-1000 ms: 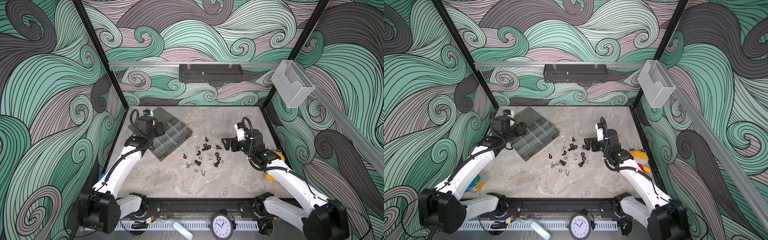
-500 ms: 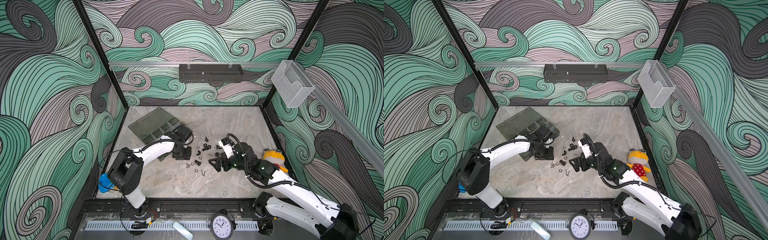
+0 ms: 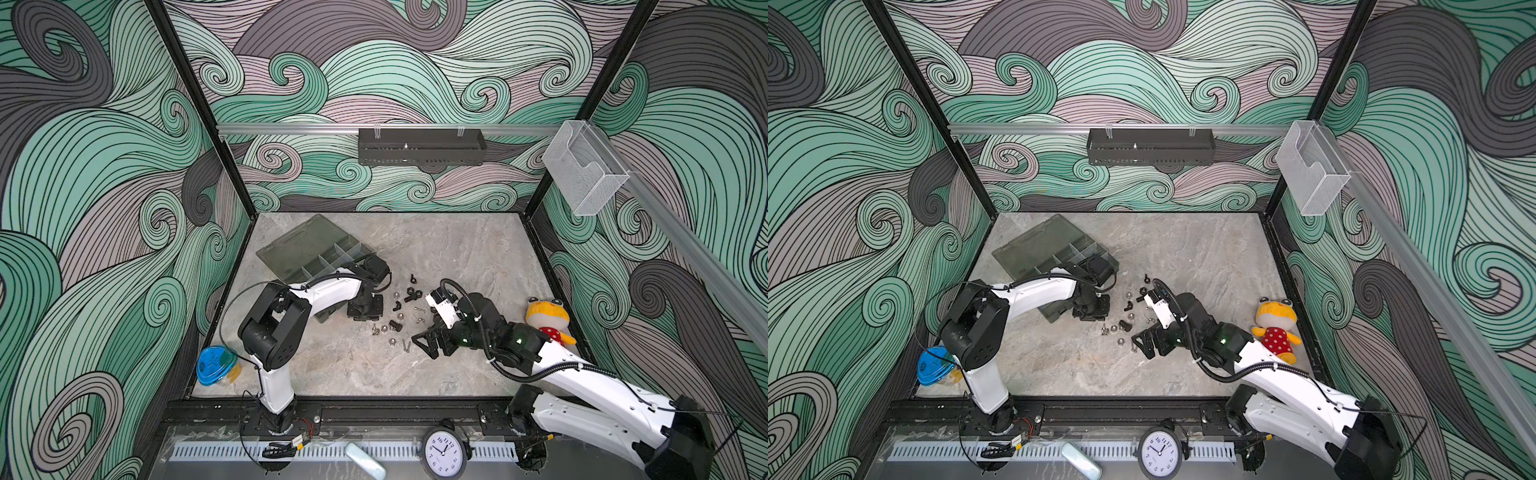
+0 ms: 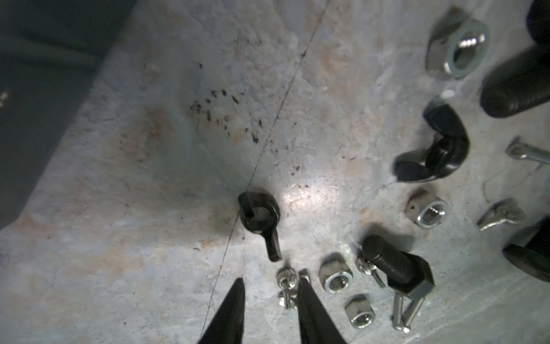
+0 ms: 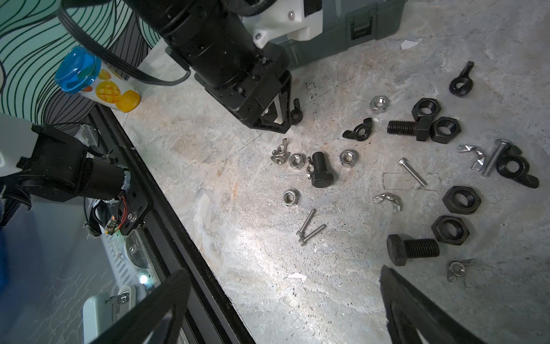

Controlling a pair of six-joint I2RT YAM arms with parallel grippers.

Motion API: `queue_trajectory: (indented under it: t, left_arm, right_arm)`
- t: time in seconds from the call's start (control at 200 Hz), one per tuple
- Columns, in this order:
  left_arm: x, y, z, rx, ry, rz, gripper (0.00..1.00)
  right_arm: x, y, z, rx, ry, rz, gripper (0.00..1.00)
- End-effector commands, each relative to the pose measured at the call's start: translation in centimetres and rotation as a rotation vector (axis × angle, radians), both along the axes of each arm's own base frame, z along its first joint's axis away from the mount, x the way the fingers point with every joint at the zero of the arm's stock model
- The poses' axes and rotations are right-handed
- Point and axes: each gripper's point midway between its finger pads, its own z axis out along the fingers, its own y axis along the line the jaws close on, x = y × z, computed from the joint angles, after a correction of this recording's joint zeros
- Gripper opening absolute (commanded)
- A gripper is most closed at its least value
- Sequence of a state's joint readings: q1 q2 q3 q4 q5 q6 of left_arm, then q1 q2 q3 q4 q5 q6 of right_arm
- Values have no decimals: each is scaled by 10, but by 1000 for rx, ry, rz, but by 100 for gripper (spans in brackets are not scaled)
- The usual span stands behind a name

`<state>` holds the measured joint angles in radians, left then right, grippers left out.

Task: Sort the screws and nuts into containers
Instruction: Pick up the nut at the center of the table.

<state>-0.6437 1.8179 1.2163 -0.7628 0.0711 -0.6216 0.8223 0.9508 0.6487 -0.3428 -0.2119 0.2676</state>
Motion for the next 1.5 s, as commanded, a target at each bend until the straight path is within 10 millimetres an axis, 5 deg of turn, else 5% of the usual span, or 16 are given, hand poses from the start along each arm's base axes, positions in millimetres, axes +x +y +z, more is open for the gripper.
queue_trajectory:
  t: [0.0,0.751,1.076,1.316,1.491]
  left_arm:
    - [12,0,3,24,-20,23,32]
    - [18,4,-17,81,-4,14,21]
    - [20,2,-13,83,2,-9,4]
    - [24,8,24,79,-76,-49,0]
    - [29,39,63,85,-150,-27,0]
  right_arm:
    - [3,5,7,-2,-27,11,99]
    - [3,3,0,-15,-24,6,99]
    - [3,1,3,-11,-28,2,99]
    - [9,14,12,-2,-46,39,99]
    - [16,35,22,17,-52,84,99]
